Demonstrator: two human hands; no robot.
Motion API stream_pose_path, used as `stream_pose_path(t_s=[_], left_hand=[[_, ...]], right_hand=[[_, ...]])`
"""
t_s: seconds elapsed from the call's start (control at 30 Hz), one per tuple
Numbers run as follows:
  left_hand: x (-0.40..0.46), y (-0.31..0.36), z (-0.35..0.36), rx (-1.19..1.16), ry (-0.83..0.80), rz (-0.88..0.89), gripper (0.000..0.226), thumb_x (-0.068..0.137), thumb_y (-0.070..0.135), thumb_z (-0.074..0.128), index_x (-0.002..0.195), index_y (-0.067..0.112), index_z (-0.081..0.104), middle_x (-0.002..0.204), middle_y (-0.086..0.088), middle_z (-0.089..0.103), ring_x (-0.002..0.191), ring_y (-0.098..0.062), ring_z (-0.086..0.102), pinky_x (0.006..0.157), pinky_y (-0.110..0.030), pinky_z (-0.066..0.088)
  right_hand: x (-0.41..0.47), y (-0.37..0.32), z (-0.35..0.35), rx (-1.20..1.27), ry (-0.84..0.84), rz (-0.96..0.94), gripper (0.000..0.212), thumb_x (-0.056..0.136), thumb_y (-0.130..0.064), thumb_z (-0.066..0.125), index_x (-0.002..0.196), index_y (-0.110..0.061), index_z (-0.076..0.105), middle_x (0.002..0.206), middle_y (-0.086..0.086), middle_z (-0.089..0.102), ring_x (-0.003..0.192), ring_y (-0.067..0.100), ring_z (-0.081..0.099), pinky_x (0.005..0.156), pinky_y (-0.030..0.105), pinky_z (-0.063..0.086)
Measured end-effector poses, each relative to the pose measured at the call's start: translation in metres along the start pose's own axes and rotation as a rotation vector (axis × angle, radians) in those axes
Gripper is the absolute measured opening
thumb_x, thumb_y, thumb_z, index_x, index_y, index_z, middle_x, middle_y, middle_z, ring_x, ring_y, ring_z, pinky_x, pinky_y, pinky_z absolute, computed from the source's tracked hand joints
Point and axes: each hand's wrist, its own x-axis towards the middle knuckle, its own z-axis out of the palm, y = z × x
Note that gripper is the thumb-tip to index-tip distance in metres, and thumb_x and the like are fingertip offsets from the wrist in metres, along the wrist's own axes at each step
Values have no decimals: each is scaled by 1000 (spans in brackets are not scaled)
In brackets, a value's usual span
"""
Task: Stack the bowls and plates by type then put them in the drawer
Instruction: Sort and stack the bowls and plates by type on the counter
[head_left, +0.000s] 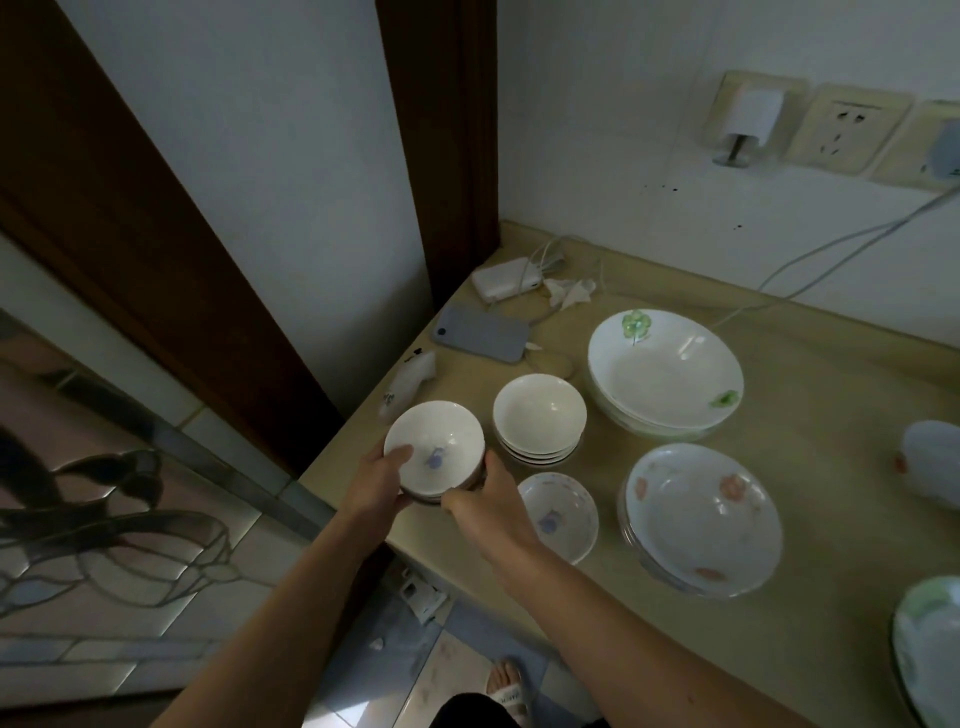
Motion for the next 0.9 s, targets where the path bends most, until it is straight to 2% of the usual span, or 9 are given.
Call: stream_pose_path(t_s=[0.07,0.17,0.27,0.37,0.5,0.6,0.67,0.77,0.9], left_hand=[[0,-4,-1,-91,35,-23,25,101,13,51,125,19,55,108,-5,62,95,-28,60,56,-34,55],[1,-7,-3,-226,65,-95,25,100,12,53,125,17,53,112,-10,63,104,-33,61,69,-40,56],[4,-6,-6,-291,59,-133,30,100,8,54,129,13,52,119,-16,63,111,-39,61,80,-47,57],[5,-5,-10,-330,41,-166,39,100,6,54,139,9,49,130,-22,59,118,-44,59,89,-55,55],[0,-6,-14,-409,-22,-186,35,101,5,52,135,8,48,125,-23,62,110,-42,63,73,-52,59],[0,-7,-14,-444,-59,-176,31,101,6,51,132,8,48,122,-22,63,107,-41,64,64,-50,62],[2,-7,-13,-452,-53,-181,29,103,10,51,132,10,49,124,-21,62,109,-42,63,63,-52,61],[4,-6,-9,-438,-43,-165,20,104,24,52,120,13,56,120,-18,64,106,-41,65,69,-57,60],[2,-7,-6,-418,-61,-97,17,103,33,52,108,20,62,105,-11,74,89,-34,76,68,-52,60]], right_hand=[[-4,3,2,-83,15,-43,61,95,-23,66,148,-28,37,141,-4,52,133,14,48,114,35,41],[-10,1,1,-111,12,-113,67,89,-22,69,147,-34,39,141,-3,54,130,16,53,111,42,45],[-13,-2,-2,-97,-36,-155,72,82,-22,68,146,-37,39,143,-3,53,129,14,52,108,34,44],[-16,-2,-7,-130,-90,-163,87,76,-22,60,154,-39,28,152,-4,43,136,14,44,110,32,39],[-18,0,-8,-143,-119,-210,90,85,-3,57,155,-43,18,157,-13,31,131,-2,32,107,21,30],[-16,0,-10,-130,-109,-247,87,85,-2,56,143,-56,19,148,-21,34,129,-3,33,110,24,33],[-14,-2,-13,-114,-104,-242,82,84,-7,56,139,-57,21,146,-20,37,129,0,36,114,31,37],[-12,-2,-18,-90,-96,-250,76,85,-11,59,137,-54,25,143,-18,40,126,1,39,113,33,40],[-10,1,-22,-92,-89,-270,75,91,-6,62,135,-56,27,147,-16,36,117,-8,41,106,23,39]])
